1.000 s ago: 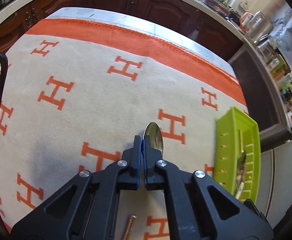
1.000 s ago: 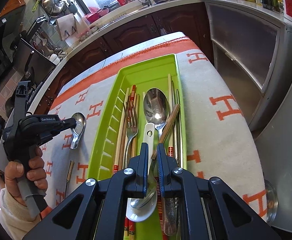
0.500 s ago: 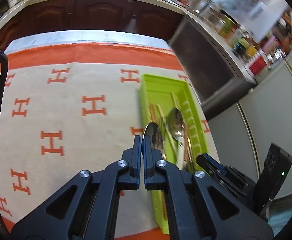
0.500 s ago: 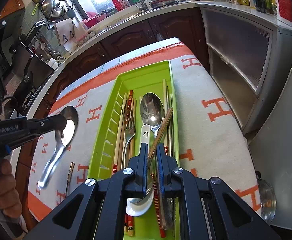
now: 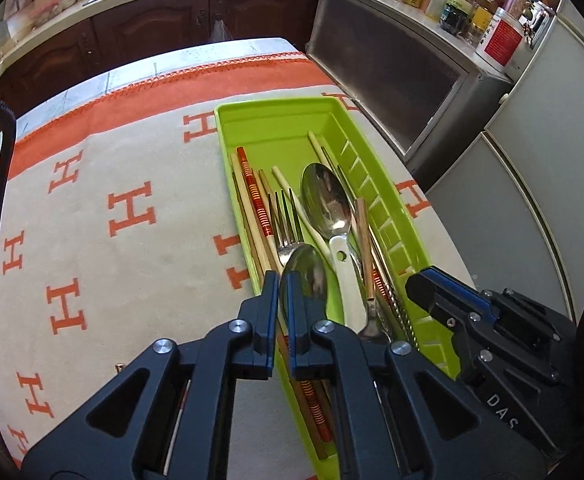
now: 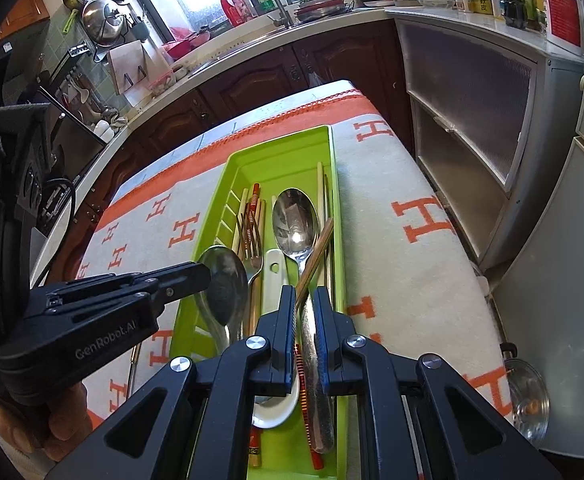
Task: Organize utensils
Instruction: 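Carry the large steel spoon into the tray and open the left tool, then move the right tool to the gold-handled long spoon and grasp it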
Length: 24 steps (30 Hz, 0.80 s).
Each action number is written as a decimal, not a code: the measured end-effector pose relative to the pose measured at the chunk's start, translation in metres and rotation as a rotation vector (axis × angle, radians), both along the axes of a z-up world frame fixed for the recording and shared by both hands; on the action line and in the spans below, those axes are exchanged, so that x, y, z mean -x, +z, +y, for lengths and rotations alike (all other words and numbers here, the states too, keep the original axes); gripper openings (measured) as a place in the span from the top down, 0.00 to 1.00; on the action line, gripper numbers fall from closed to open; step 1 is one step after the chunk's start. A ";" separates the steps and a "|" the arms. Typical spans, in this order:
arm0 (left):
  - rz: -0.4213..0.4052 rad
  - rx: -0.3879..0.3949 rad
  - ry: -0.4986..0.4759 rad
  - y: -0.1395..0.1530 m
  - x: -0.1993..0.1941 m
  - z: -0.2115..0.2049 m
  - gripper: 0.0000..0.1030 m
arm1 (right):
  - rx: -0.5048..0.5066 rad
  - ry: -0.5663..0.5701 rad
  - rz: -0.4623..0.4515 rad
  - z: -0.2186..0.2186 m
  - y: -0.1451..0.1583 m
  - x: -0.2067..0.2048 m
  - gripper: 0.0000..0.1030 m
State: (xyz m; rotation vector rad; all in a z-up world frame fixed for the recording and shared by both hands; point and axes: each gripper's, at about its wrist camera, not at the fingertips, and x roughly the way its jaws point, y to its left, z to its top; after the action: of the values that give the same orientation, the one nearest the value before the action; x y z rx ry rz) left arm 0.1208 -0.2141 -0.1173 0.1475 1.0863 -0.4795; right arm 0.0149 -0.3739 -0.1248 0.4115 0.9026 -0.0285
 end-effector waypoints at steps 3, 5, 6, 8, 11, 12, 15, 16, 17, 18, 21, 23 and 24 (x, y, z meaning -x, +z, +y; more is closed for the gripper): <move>0.006 0.015 0.006 0.003 0.000 0.004 0.99 | 0.000 0.003 0.000 0.001 0.001 0.001 0.91; 0.001 0.012 0.019 0.007 0.002 0.008 0.99 | 0.001 0.008 -0.002 0.003 0.002 0.002 0.91; -0.005 0.005 0.027 0.009 0.003 0.011 0.99 | 0.002 0.010 -0.003 0.004 0.003 0.002 0.91; -0.005 0.007 0.040 0.012 0.005 0.019 0.99 | 0.004 0.015 -0.004 0.008 0.004 0.003 0.91; -0.003 0.008 0.061 0.015 0.008 0.030 0.99 | 0.008 0.024 -0.006 0.014 0.008 0.005 0.91; -0.010 0.003 0.071 0.017 0.010 0.035 0.99 | 0.010 0.028 -0.007 0.017 0.009 0.005 0.91; -0.031 -0.011 0.089 0.022 0.017 0.047 0.99 | 0.016 0.040 -0.013 0.024 0.014 0.008 0.91; -0.035 -0.013 0.094 0.024 0.020 0.051 0.99 | 0.017 0.045 -0.015 0.027 0.016 0.009 0.91; -0.037 -0.014 0.102 0.025 0.022 0.056 0.99 | 0.018 0.051 -0.017 0.030 0.017 0.010 0.91; -0.036 -0.012 0.109 0.026 0.025 0.061 0.99 | 0.019 0.058 -0.020 0.034 0.019 0.011 0.91; -0.036 -0.005 0.131 0.030 0.030 0.078 0.99 | 0.025 0.077 -0.026 0.045 0.025 0.014 0.91; -0.041 -0.009 0.149 0.032 0.034 0.088 0.99 | 0.028 0.091 -0.027 0.053 0.028 0.015 0.91; -0.044 -0.009 0.159 0.033 0.036 0.095 0.99 | 0.031 0.100 -0.028 0.058 0.029 0.014 0.91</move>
State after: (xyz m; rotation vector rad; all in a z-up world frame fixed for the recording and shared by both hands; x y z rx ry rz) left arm 0.0853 -0.1191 -0.0844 0.0785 1.0481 -0.3273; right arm 0.0006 -0.3159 -0.0955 0.3370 0.8931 0.0547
